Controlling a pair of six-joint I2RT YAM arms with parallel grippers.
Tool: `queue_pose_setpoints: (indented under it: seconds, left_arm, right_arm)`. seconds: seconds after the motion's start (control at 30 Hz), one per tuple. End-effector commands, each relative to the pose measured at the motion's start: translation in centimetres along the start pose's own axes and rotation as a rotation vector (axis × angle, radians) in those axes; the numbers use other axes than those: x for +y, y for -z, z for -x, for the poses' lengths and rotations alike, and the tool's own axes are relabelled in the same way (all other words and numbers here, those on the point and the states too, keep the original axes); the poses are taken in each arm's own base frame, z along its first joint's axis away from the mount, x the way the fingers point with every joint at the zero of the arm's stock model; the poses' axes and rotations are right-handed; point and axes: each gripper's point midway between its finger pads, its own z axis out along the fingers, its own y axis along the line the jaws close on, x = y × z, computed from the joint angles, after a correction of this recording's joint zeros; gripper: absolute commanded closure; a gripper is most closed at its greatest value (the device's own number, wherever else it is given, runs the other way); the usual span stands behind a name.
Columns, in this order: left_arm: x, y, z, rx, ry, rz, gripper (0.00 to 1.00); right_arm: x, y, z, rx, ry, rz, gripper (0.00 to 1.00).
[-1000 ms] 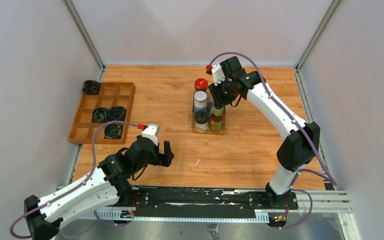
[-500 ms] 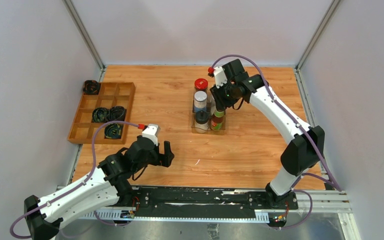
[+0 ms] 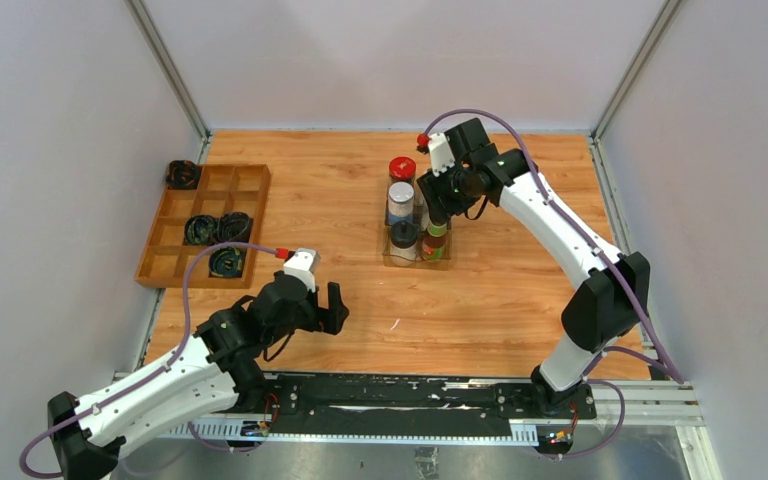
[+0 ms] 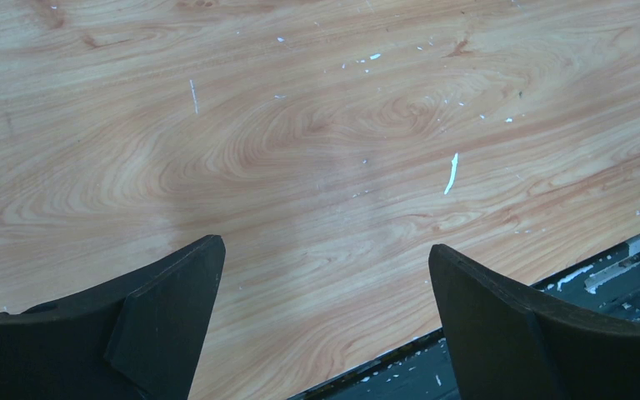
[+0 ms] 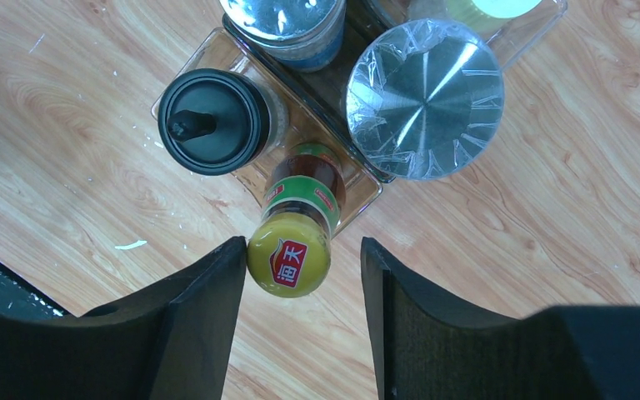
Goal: Organize the condiment bottles
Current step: Place the bottle in the storage box.
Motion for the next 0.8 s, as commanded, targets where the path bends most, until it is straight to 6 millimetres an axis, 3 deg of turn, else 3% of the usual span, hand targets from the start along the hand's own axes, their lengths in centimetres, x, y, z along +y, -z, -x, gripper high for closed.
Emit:
queue_pose_setpoints:
  seconds: [0.0, 0.2, 0.37, 0.43, 0.6, 0.77]
  left_arm:
    - [-0.4, 0.2, 0.7, -0.021, 0.018, -0.017, 0.0]
    - [-0.4, 0.2, 0.6, -0.019, 0.019, -0.018, 0.0]
    - [-0.4, 0.2, 0.6, -0.016, 0.021, -0.016, 0.0]
    - [-0.4, 0.2, 0.6, -0.014, 0.021, -0.015, 0.0]
    - [-0.5, 0.0, 0.6, -0.011, 0.02, -0.009, 0.0]
    - [-0.7, -0.4, 0.8, -0.009, 0.014, -0.012, 0.03]
  right_arm:
    - [0.0, 1.8, 1.2, -0.047, -0.01, -0.01, 0.42]
    - [-0.2, 3.6, 2.2, -0.094, -0.012, -0.036, 0.42]
    - [-0.6, 6.5, 3.1, -0.156, -0.02, -0.086, 0.42]
    - [-0.9, 7.7, 3.1, -0.176, -0.032, -0.118, 0.47]
    - [-1.2, 8.9, 1.1, -0.188, -0.077, -0.168, 0.79]
    - [-1.4, 7.4, -3.0, -0.144, -0.155, -0.203, 0.79]
